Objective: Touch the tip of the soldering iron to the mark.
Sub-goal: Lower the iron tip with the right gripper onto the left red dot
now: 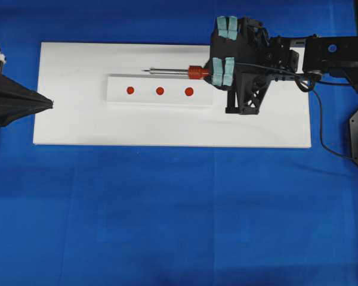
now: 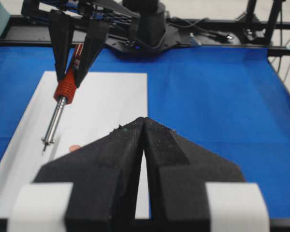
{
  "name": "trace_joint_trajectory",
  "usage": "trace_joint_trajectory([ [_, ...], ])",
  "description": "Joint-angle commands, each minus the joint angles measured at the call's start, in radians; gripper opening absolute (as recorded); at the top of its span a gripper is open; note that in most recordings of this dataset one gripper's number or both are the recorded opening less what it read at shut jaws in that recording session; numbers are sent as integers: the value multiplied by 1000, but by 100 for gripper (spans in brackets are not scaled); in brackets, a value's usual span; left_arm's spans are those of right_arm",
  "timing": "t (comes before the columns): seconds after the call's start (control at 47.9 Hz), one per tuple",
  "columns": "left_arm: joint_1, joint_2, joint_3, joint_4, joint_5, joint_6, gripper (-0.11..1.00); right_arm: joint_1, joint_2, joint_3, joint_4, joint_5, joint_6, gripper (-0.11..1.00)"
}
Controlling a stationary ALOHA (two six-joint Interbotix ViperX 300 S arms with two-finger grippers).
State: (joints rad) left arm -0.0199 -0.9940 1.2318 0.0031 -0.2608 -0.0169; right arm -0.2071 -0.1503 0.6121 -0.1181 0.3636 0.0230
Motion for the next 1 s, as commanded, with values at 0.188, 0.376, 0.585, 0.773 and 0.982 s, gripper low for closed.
trace_joint_trajectory([
  [0.188,-2,5,-9,0,-5,0,0,3,-9,-34,-2,49,2,6],
  [0.376,-2,3,-9,0,-5,0,0,5,-11,-35,0,41,2,6],
  [0.585,-2,3,-9,0,-5,0,0,8,-9,-35,0,41,2,6],
  [0.773,-2,3,-9,2,-5,0,0,8,-9,-35,0,41,2,6],
  [0.982,-2,3,-9,2,-5,0,0,9,-9,-35,-2,41,2,6],
])
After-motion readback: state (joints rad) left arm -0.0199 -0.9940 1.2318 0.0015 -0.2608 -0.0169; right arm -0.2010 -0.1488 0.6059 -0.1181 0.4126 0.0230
